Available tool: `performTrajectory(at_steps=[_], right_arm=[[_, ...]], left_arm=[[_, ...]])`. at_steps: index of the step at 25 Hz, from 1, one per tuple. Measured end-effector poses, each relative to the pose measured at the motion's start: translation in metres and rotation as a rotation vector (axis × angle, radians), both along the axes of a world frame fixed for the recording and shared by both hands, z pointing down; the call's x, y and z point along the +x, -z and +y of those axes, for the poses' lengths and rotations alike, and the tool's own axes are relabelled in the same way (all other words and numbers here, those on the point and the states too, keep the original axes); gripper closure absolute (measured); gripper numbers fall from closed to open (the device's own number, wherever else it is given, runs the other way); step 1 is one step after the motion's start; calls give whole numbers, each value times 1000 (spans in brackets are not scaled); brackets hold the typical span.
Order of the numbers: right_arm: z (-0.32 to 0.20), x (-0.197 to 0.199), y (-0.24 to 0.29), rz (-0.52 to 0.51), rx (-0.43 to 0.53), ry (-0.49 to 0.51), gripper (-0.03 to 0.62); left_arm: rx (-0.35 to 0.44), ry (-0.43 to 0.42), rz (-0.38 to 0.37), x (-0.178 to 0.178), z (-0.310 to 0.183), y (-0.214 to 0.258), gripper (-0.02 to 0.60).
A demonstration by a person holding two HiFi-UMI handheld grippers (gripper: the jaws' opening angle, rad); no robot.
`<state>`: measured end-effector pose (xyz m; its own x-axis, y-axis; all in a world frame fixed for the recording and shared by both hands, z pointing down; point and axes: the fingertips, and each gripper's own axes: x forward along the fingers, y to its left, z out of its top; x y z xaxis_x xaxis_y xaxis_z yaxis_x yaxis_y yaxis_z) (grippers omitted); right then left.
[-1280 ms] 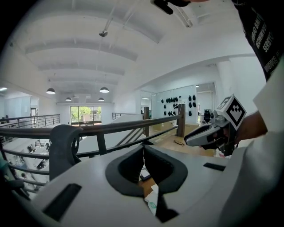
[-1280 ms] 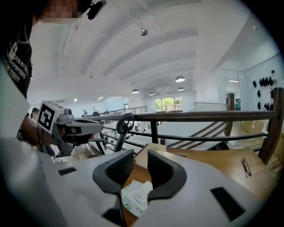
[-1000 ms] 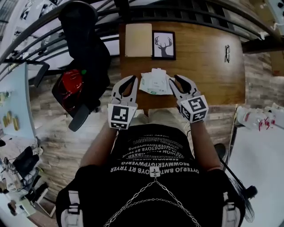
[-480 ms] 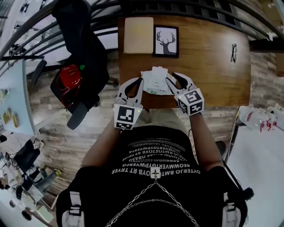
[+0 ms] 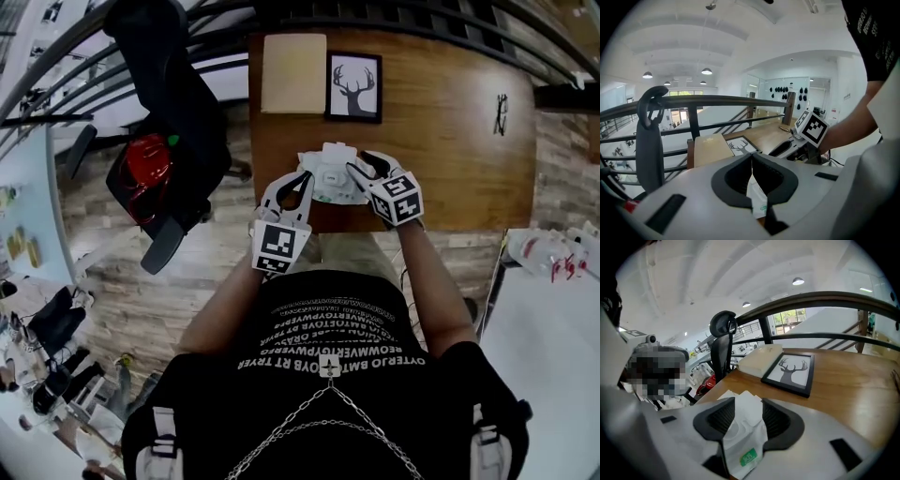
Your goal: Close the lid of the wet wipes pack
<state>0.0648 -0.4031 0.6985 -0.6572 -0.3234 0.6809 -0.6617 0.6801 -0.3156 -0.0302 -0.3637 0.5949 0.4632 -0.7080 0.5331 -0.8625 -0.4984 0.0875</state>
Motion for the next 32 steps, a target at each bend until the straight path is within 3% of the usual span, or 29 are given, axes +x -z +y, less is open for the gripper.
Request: performTrajectory(at_steps=[6, 20, 27, 32], right_arm=[[-5, 0, -30, 13, -85, 17, 380], [-4, -8, -62, 19, -177, 63, 358], [-9, -6, -48, 10, -129, 49, 389], [-4, -5, -31, -17, -99, 49, 405]], left_arm=[[-52, -22, -19, 12, 2, -33, 552], [-177, -48, -16, 35, 10, -94, 554], [-226, -84, -39, 42, 19, -112, 553], [-208, -74, -44, 34, 21, -101, 554]])
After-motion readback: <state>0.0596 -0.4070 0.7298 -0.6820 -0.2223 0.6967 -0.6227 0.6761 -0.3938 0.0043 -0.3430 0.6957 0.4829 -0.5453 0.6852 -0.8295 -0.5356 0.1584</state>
